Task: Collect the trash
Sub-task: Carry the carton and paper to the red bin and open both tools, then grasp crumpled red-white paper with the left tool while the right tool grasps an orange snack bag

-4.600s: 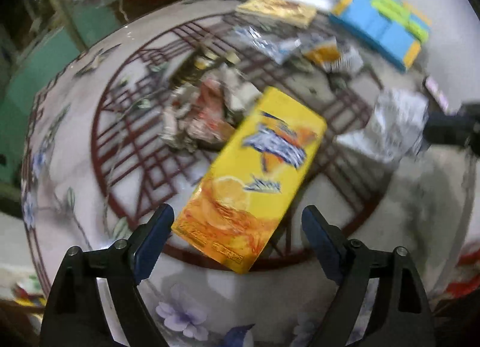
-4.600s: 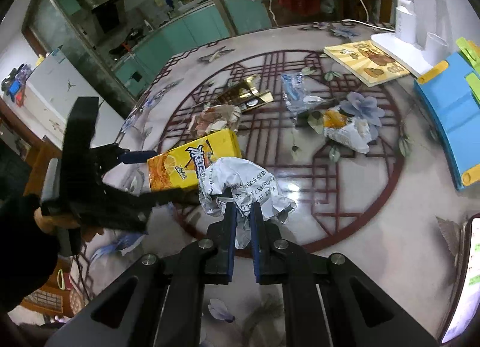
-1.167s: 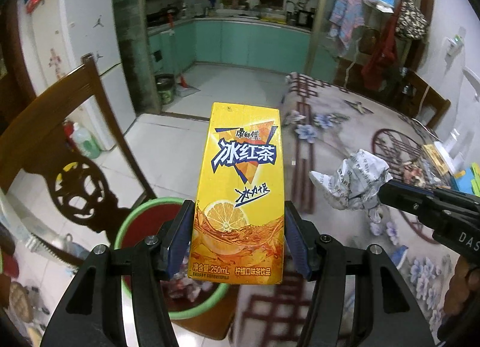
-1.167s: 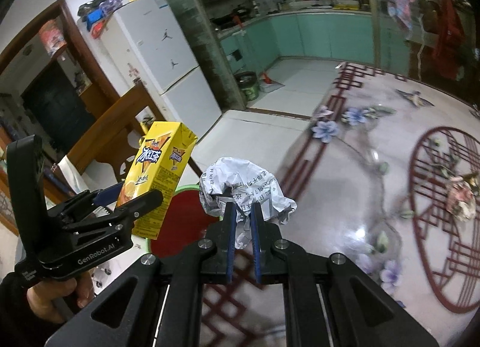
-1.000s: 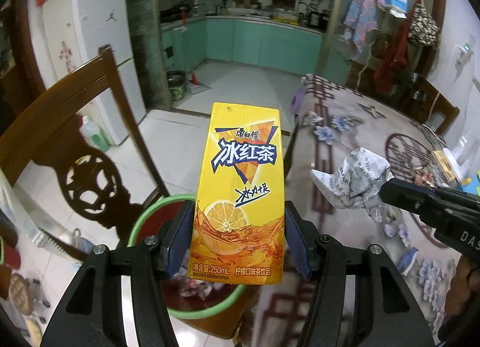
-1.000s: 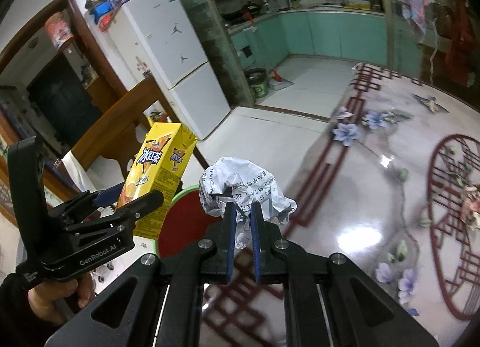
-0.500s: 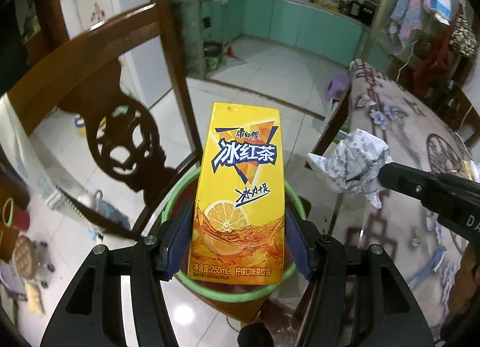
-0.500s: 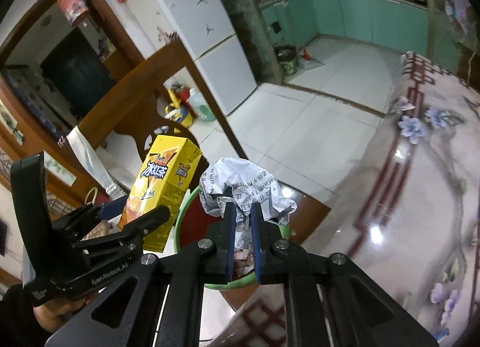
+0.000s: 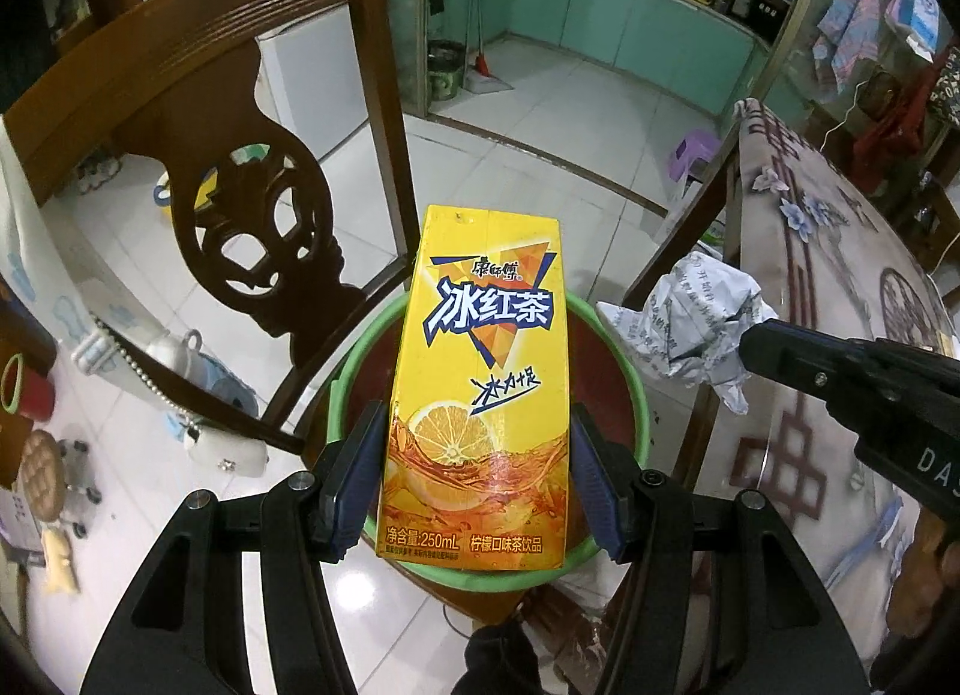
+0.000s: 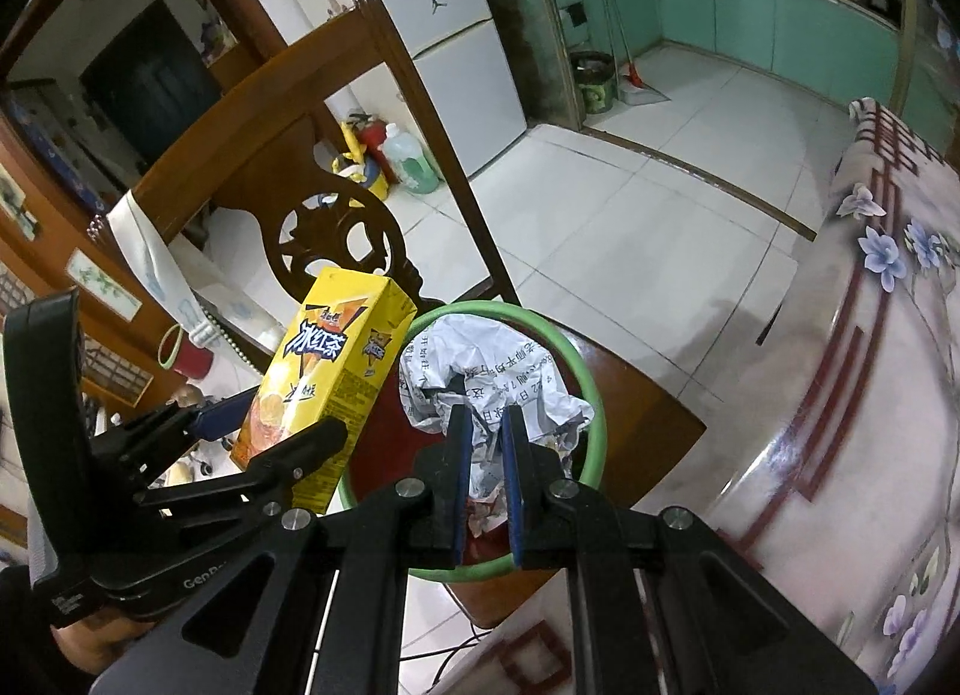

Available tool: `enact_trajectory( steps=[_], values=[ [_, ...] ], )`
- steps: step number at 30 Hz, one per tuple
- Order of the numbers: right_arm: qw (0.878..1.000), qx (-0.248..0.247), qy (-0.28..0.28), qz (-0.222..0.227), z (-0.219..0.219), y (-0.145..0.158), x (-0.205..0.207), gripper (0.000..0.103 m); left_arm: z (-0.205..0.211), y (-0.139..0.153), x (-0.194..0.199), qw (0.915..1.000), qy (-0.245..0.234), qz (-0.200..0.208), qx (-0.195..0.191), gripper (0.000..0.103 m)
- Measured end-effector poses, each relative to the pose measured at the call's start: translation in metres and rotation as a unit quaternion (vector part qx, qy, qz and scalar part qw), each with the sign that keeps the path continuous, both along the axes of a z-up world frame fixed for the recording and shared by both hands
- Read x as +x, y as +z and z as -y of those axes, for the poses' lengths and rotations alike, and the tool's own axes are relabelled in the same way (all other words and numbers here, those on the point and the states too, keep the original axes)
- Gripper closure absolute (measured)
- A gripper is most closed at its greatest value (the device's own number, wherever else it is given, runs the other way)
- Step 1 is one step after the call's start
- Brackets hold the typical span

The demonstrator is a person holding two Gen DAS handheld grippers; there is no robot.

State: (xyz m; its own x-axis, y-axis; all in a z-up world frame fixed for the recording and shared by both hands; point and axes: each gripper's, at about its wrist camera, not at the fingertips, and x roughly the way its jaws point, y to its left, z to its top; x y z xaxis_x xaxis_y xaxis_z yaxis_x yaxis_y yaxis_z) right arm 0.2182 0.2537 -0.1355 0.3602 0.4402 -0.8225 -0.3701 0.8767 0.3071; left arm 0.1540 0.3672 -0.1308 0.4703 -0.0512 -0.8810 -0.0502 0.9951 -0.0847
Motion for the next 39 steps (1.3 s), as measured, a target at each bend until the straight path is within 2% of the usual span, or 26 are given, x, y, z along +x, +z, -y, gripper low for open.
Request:
enact_trajectory(
  steps=[4,6,9,11,12,17,22,27,32,39],
  values=[
    [1.0,-0.004,-0.003,0.001,-0.003,-0.001,0.002,0.094,0.0,-0.003,0.003,1.0,-0.004,-0.006,-0.003,0.044],
    [1.0,-0.006,-0.004,0.003,-0.003,-0.001,0.003,0.09,0.0,-0.004,0.004,1.0,-0.001,-0.008,0.0,0.043],
    [1.0,-0.009,-0.009,0.003,-0.004,-0.001,0.004,0.076,-0.001,-0.003,0.005,1.0,0.005,-0.004,0.003,0.016],
    [1.0,-0.008,-0.015,0.009,-0.003,0.0,0.005,0.056,-0.001,0.002,0.004,0.9999,0.007,0.008,0.005,0.016],
    [1.0,-0.008,-0.017,0.013,-0.002,0.001,0.004,0.053,-0.001,0.004,0.004,0.9999,0.005,0.012,0.004,0.016],
    [0.999,-0.001,-0.025,0.028,0.007,0.014,-0.003,0.052,0.005,0.015,0.004,0.9996,-0.004,0.029,-0.001,0.016],
    [0.998,0.001,-0.054,0.045,0.035,0.03,-0.018,0.052,0.034,0.031,0.001,0.9977,-0.041,0.053,-0.009,0.016],
    [0.992,-0.014,-0.103,0.067,0.087,0.047,-0.045,0.052,0.076,0.048,-0.007,0.9921,-0.097,0.078,-0.016,0.016],
    [0.981,-0.048,-0.165,0.085,0.162,0.062,-0.086,0.052,0.124,0.06,-0.017,0.9838,-0.152,0.09,-0.027,0.016],
    [0.954,-0.094,-0.273,0.079,0.317,0.067,-0.145,0.052,0.196,0.074,-0.039,0.9738,-0.2,0.101,-0.041,0.016]
  ],
)
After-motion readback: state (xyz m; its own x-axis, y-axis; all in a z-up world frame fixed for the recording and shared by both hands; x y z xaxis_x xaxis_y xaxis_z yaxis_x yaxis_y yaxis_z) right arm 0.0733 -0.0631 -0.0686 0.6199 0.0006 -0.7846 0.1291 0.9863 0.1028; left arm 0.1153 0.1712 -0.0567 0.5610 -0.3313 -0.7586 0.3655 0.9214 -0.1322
